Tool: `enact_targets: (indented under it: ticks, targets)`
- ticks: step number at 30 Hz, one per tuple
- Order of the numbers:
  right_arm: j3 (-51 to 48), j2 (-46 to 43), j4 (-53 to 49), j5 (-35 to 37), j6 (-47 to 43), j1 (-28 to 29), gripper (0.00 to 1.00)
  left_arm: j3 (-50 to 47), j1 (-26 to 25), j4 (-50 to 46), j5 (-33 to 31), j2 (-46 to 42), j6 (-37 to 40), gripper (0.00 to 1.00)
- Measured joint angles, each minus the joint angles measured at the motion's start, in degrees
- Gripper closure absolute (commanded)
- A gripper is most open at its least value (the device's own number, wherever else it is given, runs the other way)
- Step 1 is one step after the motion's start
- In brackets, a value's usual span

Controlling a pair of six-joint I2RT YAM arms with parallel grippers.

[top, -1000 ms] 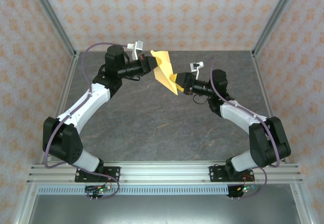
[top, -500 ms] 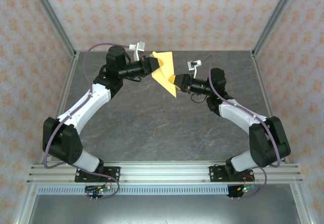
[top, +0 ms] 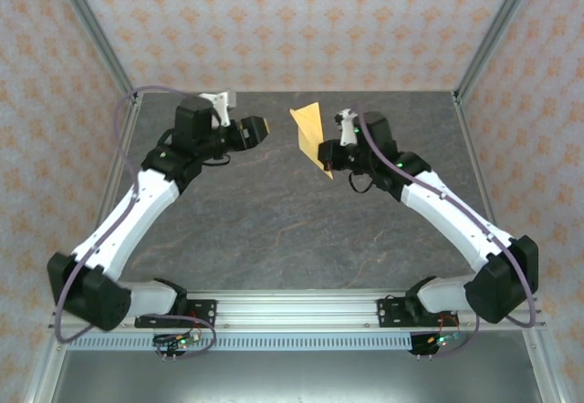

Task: Fold a paper plane with a square sheet of paper (fold left side to right side)
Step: Turn over the paper at the center of the table.

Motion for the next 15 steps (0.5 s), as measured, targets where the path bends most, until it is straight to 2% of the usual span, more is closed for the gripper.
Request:
enact_targets:
  ticks: [4,7,10,15]
  targets:
    - [7.6,8.6,-13.5,22.7,-4.9,8.4,0.93,-4.9,0.0,-1.6,-10.0,-7.9,0.8,0.35]
    - [11.2,17.0,-20.9,34.8,-6.3,12.2,0.93,-7.0,0.0,-2.9,-15.6,-11.3,1.0,0.34]
    - [13.8,25.5,-26.9,44.1,-6.9,15.6,0.92,-7.6,0.0,-4.0,-19.5,-13.3,1.5,0.34]
    - [17.9,37.7,-33.9,54.8,-6.8,20.3,0.91,-7.8,0.0,-4.5,-22.6,-14.8,1.8,0.33]
